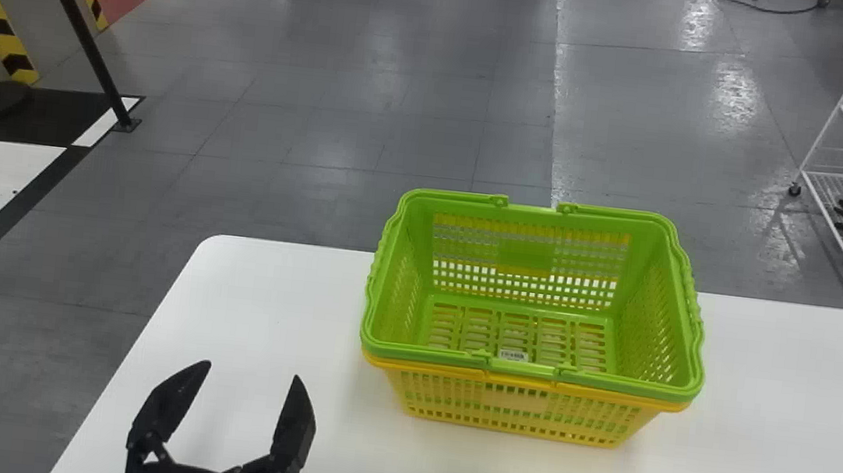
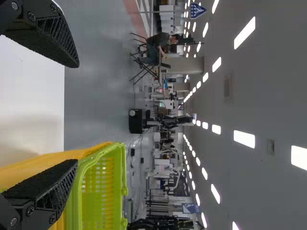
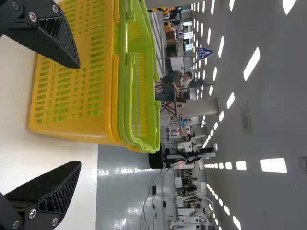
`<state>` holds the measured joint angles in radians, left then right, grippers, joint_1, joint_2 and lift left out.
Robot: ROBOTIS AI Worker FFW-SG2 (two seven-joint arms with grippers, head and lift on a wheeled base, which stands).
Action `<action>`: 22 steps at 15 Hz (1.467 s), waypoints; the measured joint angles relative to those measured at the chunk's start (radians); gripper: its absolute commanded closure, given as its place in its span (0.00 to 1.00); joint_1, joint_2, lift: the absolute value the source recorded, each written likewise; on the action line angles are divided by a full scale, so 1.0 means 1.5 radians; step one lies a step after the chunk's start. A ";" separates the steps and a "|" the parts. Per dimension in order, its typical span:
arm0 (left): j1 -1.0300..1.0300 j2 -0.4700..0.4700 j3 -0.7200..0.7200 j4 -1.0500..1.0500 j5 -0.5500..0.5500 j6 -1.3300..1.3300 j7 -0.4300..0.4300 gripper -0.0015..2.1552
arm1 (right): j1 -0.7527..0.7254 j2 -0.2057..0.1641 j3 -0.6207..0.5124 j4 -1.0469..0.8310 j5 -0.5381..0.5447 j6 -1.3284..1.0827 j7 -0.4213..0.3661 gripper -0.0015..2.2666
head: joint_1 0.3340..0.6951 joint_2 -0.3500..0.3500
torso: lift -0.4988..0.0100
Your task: Grasp handle with right gripper to insert into left gripper then lift and swing left to center
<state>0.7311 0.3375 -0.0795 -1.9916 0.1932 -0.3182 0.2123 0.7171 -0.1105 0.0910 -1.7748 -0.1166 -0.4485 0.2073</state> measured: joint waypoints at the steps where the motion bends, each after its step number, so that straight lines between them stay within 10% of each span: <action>1: -0.006 0.004 0.011 -0.017 0.009 0.039 -0.013 0.06 | 0.000 0.000 0.000 0.000 0.000 0.000 0.000 0.04 | 1.00 0.74 | 0.80; 22: -0.437 0.040 0.199 0.029 0.402 0.826 -0.270 0.07 | 0.006 -0.006 0.003 -0.001 0.007 0.014 0.001 0.04 | 1.00 0.71 | 0.80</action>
<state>0.0758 0.3976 0.2190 -1.9475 0.7957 0.9208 -0.1931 0.7256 -0.1200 0.0950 -1.7762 -0.1058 -0.4271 0.2085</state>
